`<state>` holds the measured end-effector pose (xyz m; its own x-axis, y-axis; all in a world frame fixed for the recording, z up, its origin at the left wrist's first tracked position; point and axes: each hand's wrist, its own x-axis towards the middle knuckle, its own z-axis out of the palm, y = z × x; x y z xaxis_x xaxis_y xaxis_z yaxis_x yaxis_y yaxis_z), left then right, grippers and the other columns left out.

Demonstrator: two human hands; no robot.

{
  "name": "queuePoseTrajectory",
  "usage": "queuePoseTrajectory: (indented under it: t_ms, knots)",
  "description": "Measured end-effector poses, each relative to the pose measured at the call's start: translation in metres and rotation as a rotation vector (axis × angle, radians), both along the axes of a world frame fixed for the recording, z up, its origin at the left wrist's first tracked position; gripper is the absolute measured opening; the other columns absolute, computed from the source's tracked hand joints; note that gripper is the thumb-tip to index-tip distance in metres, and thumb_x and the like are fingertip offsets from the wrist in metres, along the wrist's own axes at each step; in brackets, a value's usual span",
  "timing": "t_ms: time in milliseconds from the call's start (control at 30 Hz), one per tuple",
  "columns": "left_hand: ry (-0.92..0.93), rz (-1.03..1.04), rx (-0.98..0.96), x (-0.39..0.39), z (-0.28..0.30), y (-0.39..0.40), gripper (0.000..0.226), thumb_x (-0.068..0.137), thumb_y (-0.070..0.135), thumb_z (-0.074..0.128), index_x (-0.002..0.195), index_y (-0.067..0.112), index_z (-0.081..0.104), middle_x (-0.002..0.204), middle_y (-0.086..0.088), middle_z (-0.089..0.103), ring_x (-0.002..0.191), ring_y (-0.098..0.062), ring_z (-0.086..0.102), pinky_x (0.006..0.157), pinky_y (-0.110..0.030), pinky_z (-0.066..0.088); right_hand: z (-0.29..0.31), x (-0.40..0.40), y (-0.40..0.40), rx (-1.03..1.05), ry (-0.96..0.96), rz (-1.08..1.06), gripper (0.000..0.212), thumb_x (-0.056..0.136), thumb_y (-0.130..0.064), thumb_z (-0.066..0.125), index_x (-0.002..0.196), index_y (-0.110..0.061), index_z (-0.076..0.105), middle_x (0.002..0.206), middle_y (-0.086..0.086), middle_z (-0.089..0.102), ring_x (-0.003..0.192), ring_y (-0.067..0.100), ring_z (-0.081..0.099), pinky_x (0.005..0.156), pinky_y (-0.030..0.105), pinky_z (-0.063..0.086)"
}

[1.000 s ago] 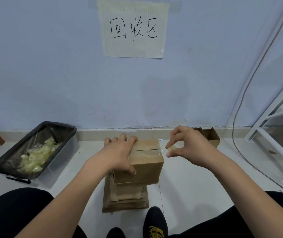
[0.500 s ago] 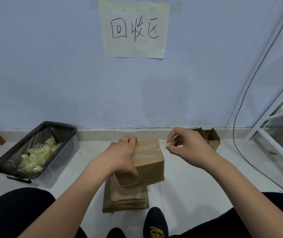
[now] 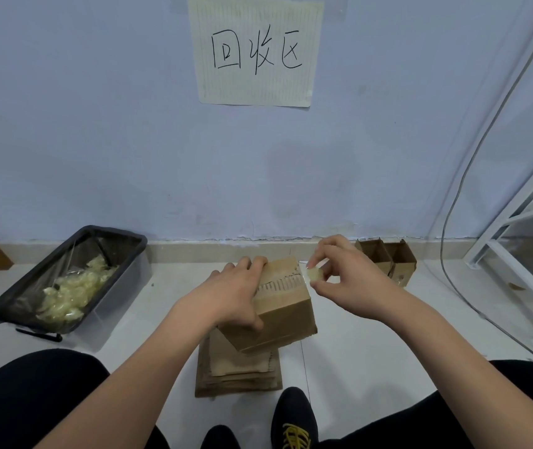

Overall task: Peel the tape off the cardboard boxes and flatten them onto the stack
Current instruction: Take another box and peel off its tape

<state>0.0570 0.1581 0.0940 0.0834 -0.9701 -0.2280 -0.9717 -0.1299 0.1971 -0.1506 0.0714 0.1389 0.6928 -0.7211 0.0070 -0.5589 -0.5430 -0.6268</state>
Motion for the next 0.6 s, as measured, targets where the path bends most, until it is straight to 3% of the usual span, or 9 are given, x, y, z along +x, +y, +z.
queuePoseTrajectory:
  t_ms: [67, 133, 267, 433, 533, 600]
  knots:
    - [-0.010, -0.022, -0.027, -0.002, -0.001, 0.001, 0.116, 0.069, 0.051, 0.084, 0.153, 0.027, 0.007, 0.142, -0.002, 0.039, 0.127, -0.027, 0.045, 0.103, -0.043, 0.043, -0.001, 0.000, 0.002, 0.046, -0.003, -0.003, 0.021, 0.086, -0.013, 0.068, 0.098, -0.025, 0.055, 0.107, -0.008, 0.060, 0.085, 0.005, 0.065, 0.066, 0.022, 0.053]
    - [-0.021, -0.047, -0.055, -0.004, -0.003, 0.002, 0.125, 0.068, 0.050, 0.083, 0.155, 0.034, -0.006, 0.141, -0.003, 0.038, 0.127, -0.028, 0.045, 0.105, -0.044, 0.042, -0.002, 0.001, 0.004, 0.085, -0.029, -0.002, 0.023, 0.085, -0.012, 0.069, 0.095, -0.025, 0.054, 0.093, -0.005, 0.069, 0.085, 0.010, 0.067, 0.054, 0.014, 0.042]
    - [0.052, -0.085, -0.146, -0.009, -0.001, 0.002, 0.133, 0.068, 0.053, 0.083, 0.147, 0.054, -0.024, 0.133, -0.002, 0.041, 0.120, -0.027, 0.048, 0.102, -0.045, 0.044, 0.002, 0.005, 0.010, 0.074, -0.121, 0.000, 0.024, 0.082, -0.010, 0.075, 0.092, -0.023, 0.059, 0.085, -0.011, 0.065, 0.080, 0.008, 0.066, 0.069, 0.018, 0.049]
    - [0.188, -0.068, -0.185, -0.010, 0.003, 0.000, 0.115, 0.064, 0.055, 0.084, 0.143, 0.058, 0.001, 0.123, 0.005, 0.043, 0.109, -0.023, 0.055, 0.089, -0.042, 0.051, 0.008, 0.003, 0.007, 0.018, -0.190, -0.023, 0.030, 0.079, -0.017, 0.081, 0.093, -0.034, 0.061, 0.085, -0.009, 0.066, 0.076, 0.007, 0.059, 0.072, 0.018, 0.048]
    - [0.249, -0.047, -0.151, -0.008, 0.003, 0.001, 0.106, 0.063, 0.051, 0.086, 0.140, 0.054, 0.014, 0.122, 0.008, 0.045, 0.108, -0.020, 0.055, 0.089, -0.042, 0.052, 0.009, -0.003, 0.002, 0.035, -0.177, 0.009, 0.040, 0.086, -0.019, 0.074, 0.112, -0.047, 0.061, 0.090, -0.011, 0.069, 0.080, 0.010, 0.059, 0.081, 0.022, 0.051]
    - [0.275, -0.032, -0.147, -0.007, 0.003, 0.001, 0.103, 0.062, 0.050, 0.087, 0.138, 0.053, 0.017, 0.126, 0.008, 0.047, 0.110, -0.020, 0.054, 0.091, -0.040, 0.051, 0.007, -0.003, 0.000, 0.002, -0.134, 0.019, 0.032, 0.091, -0.019, 0.068, 0.109, -0.046, 0.069, 0.092, -0.013, 0.070, 0.085, 0.007, 0.061, 0.087, 0.031, 0.053]
